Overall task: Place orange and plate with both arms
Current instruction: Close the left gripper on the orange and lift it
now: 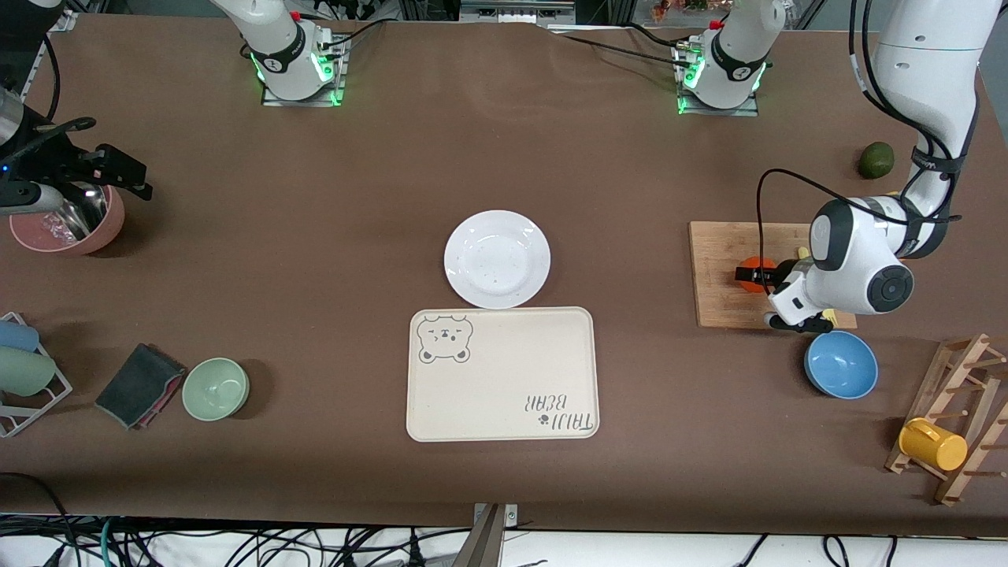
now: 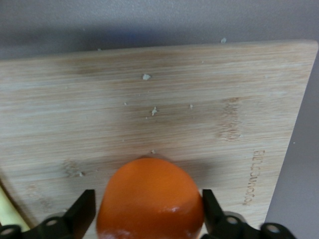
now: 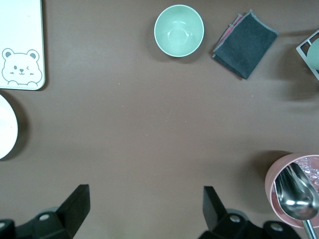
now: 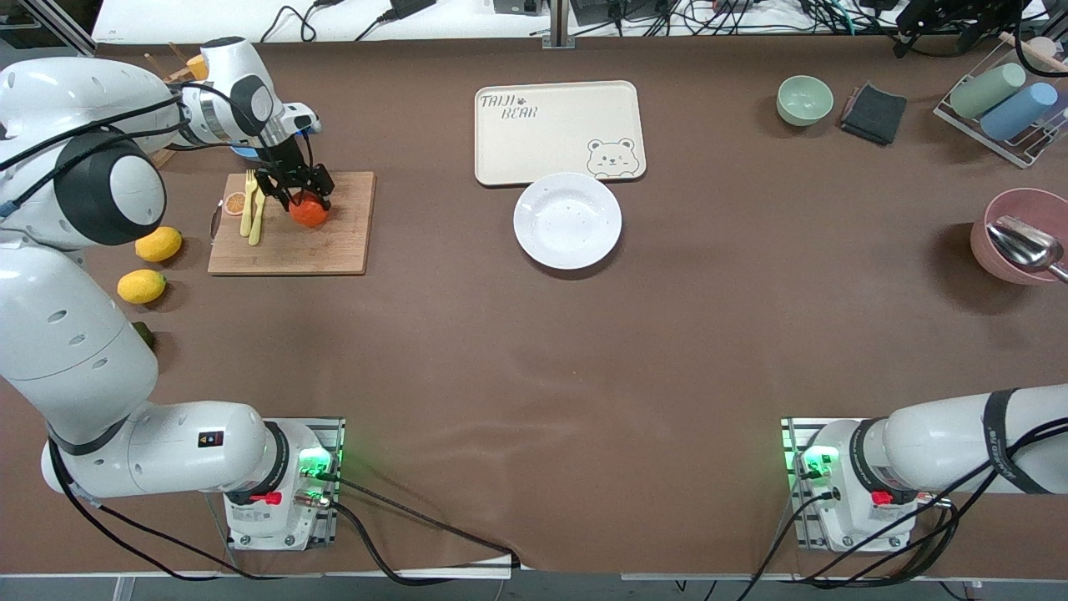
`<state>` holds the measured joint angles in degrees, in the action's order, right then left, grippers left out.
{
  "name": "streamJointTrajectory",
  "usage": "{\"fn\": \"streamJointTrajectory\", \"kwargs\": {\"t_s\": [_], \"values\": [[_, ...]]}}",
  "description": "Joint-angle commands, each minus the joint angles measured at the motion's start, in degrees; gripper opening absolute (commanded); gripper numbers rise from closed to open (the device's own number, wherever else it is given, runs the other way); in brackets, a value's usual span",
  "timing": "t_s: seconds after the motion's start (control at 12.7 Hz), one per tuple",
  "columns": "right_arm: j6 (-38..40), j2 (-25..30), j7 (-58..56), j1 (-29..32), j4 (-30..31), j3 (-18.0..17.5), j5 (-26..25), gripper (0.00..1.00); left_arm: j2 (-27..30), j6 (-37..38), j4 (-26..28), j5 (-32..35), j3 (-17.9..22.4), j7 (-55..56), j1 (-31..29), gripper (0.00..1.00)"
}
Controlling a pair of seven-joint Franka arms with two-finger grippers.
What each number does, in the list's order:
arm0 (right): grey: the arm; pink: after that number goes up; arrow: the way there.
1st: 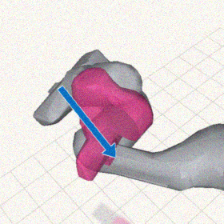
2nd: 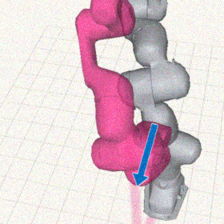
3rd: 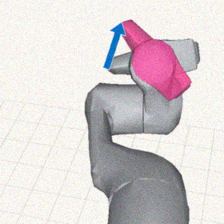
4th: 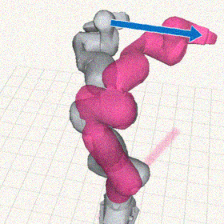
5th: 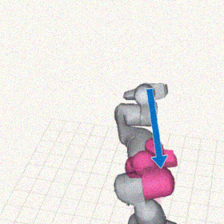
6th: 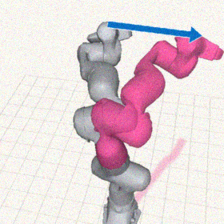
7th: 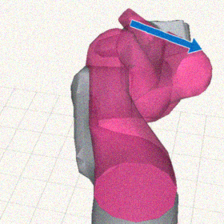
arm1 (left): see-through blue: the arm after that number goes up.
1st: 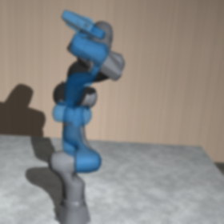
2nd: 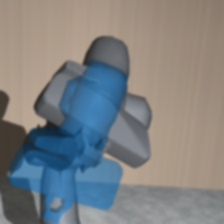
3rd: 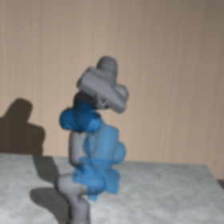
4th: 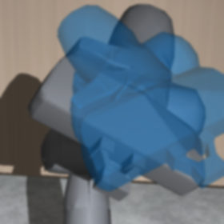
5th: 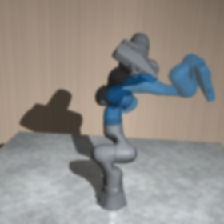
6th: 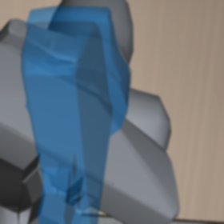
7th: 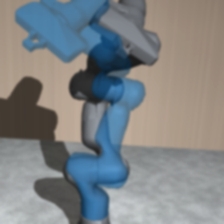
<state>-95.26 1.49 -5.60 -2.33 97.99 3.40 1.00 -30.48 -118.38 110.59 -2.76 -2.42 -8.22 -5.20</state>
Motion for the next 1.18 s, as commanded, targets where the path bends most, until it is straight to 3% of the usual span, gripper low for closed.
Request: {"fn": "streamJointTrajectory", "kwargs": {"t_s": [0.0, 0.63, 0.71, 0.86, 1.1], "values": [[0.4, 1.1, -0.6, 0.1, 0.5, -0.3, -0.1, 1.00, -0.4, -0.9, 0.2, -1.4, -0.1, 0.0, 0.2, 0.72], [1.2, 1.1, -0.6, 0.1, 0.5, -0.3, -0.1, 1.00, 0.9, 0.7, -3.3, -1.3, -0.3, 0.0, 1.4, 0.41], [1.2, 1.1, -0.6, 0.1, 0.5, -0.3, -0.1, 1.00, 1.0, 0.8, -3.8, -1.4, -1.3, 0.0, 2.2, 0.34], [1.2, 1.1, -0.6, 0.1, 0.5, -0.2, -0.1, 1.00, 1.6, 0.6, -4.0, -1.4, -6.1, 1.1, 2.5, 0.34], [1.4, 1.2, -0.6, 0.1, 0.5, -0.2, -0.1, 1.00, 0.8, -0.1, -5.1, -1.5, -13.5, 11.3, 3.8, 0.34]]}}
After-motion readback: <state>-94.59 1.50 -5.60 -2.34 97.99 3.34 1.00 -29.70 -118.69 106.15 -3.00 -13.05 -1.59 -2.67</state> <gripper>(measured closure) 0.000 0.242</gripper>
